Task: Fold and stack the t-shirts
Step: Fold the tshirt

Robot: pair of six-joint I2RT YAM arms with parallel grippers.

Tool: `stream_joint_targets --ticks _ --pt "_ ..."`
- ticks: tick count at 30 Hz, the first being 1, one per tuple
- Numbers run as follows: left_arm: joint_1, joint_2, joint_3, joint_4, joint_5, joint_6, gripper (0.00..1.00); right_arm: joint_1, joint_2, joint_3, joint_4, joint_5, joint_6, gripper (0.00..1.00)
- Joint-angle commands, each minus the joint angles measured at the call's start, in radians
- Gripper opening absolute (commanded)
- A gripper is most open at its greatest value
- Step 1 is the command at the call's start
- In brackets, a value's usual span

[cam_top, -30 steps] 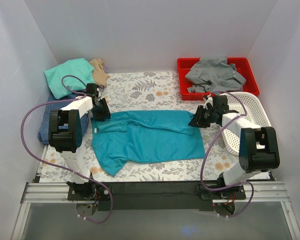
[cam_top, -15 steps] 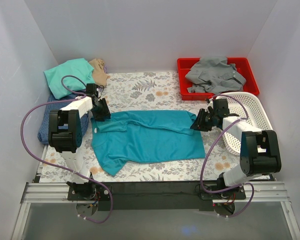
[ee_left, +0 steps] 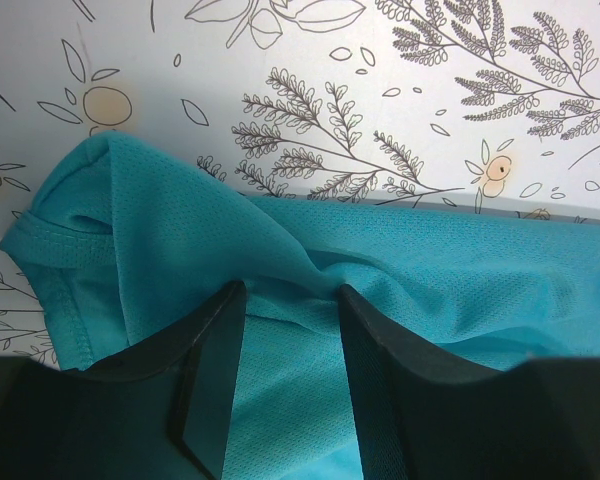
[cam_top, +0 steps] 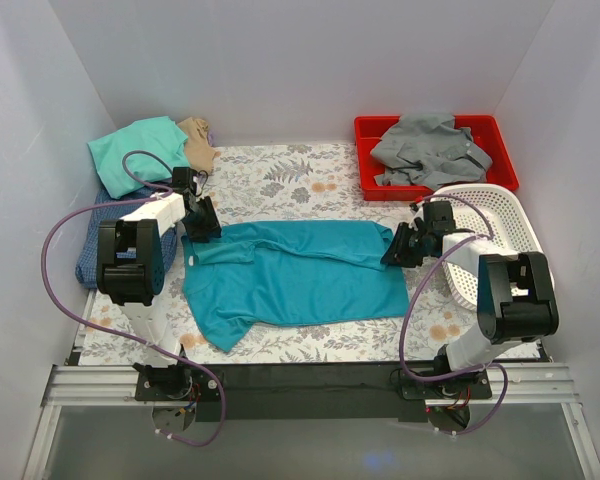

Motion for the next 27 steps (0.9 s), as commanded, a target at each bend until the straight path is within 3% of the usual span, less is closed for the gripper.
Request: stream_joint_targets --ticks 1,3,5,6,7,9,18,27 --pt "0.004 0.025 -0.036 -0.043 -0.01 0.018 0.41 -0.005 0.023 -0.018 0.054 -0.033 0.02 0.34" --pt "0.004 0.027 -0.033 -0.041 -0.009 0.02 0.41 -0.005 0.033 -0.023 0.081 -0.061 0.022 0.33" --pt "0.006 0.03 -0.035 -0.041 -0.009 0.02 0.41 -0.003 0.045 -0.027 0.106 -0.076 0.031 0.26" --pt "0.006 0.03 -0.036 -0.041 -0.009 0.018 0.41 -0.003 0.045 -0.032 0.118 -0.085 0.034 0.22" --pt "0.004 0.03 -0.036 -0.041 -0.009 0.018 0.41 -0.003 0.042 -0.032 0.132 -0.091 0.04 0.09" --pt "0.004 0.028 -0.038 -0.041 -0.009 0.018 0.41 -0.003 0.028 -0.034 0.144 -0.096 0.042 0.01" --pt "0.006 0.034 -0.03 -0.043 -0.006 0.02 0.41 -0.003 -0.085 0.017 0.124 -0.105 0.034 0.01" --pt "0.006 0.03 -0.035 -0.043 -0.001 0.021 0.41 -0.003 -0.047 0.248 0.095 -0.058 -0.055 0.01"
